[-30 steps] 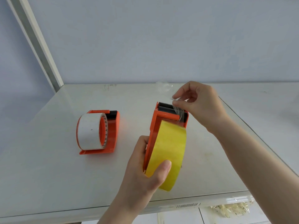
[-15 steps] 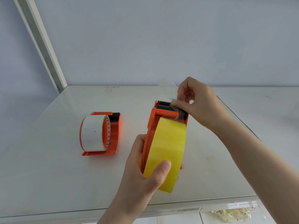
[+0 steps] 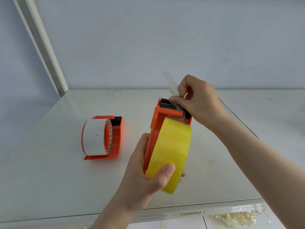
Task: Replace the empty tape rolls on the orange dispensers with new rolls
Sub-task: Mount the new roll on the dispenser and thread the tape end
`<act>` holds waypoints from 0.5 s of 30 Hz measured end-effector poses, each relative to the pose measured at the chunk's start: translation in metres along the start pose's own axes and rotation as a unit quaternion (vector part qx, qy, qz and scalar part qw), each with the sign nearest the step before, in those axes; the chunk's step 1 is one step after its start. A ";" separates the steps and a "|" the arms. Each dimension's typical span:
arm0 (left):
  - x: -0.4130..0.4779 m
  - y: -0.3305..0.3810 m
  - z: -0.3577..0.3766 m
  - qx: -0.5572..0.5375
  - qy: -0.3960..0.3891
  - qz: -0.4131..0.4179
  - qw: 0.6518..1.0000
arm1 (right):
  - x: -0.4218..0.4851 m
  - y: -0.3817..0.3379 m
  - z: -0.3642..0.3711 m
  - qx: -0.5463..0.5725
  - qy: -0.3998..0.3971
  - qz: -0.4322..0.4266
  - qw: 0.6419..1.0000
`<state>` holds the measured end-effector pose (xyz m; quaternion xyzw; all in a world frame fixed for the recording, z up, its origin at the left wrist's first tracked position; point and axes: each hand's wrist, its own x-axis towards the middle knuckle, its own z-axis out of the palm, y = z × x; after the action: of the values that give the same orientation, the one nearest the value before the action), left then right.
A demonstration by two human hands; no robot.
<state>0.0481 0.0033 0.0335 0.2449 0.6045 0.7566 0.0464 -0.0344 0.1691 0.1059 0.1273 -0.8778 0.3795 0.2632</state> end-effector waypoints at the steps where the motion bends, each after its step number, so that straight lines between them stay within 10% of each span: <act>1: 0.001 -0.001 0.001 0.005 -0.003 0.000 1.000 | 0.002 0.000 -0.001 0.018 -0.003 0.013 1.000; 15: -0.012 -0.005 0.009 0.063 -0.017 -0.024 0.998 | 0.022 0.001 -0.003 0.085 0.017 0.112 0.990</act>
<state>0.0615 0.0078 0.0260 0.2455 0.6562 0.7111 0.0597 -0.0515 0.1713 0.1196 0.0433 -0.8465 0.4820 0.2221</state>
